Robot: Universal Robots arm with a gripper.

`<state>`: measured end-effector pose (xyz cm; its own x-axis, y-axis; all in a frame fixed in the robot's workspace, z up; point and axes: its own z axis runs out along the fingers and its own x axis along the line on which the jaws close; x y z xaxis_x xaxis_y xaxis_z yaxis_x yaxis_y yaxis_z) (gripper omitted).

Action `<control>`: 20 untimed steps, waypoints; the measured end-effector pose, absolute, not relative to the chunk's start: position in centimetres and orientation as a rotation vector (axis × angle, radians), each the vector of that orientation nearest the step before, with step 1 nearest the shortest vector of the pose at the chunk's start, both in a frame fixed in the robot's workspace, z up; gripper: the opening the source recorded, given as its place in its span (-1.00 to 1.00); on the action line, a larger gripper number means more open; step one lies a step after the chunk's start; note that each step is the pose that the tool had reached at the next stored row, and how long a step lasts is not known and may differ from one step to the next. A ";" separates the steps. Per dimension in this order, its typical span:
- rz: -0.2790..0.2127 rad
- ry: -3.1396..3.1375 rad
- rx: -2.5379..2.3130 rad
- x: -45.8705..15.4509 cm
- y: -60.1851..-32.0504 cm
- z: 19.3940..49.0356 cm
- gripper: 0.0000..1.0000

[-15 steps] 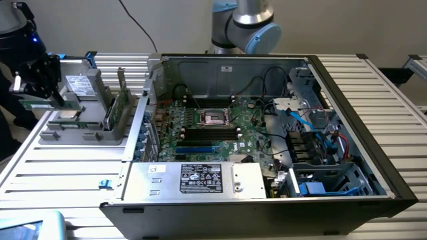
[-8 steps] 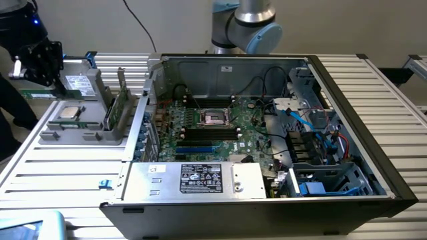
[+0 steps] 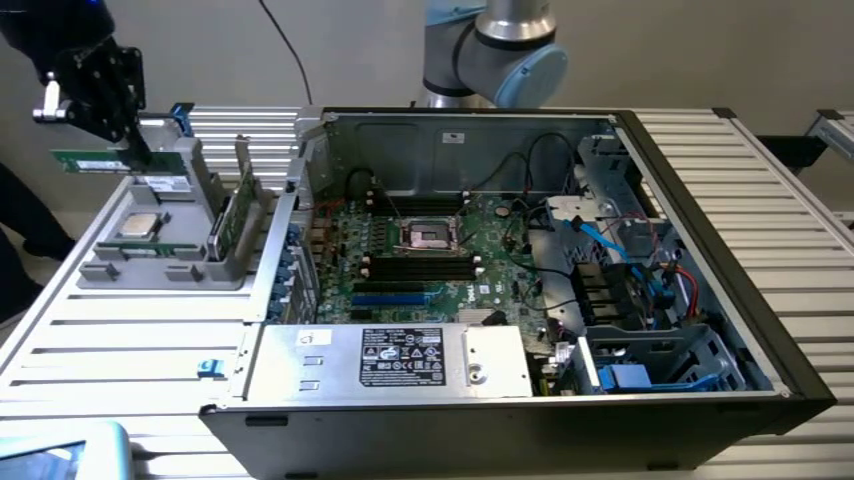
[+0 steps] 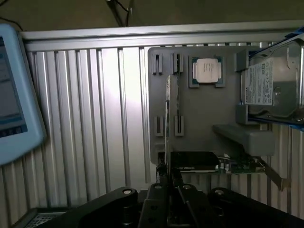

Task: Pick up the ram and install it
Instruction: 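Pick up the ram and move it above insertion slot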

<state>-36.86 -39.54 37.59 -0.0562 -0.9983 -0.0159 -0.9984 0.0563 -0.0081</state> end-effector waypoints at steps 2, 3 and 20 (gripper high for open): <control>0.011 2.269 -2.145 -36.0 -39.5 38.4 -0.72; 0.013 2.269 -2.144 -35.5 -39.5 38.7 -0.72; 0.027 2.262 -2.138 -27.8 -39.6 40.3 -0.72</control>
<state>-27.79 -39.55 40.29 -0.0563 -0.9979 -0.0331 -0.9984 0.0566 -0.0070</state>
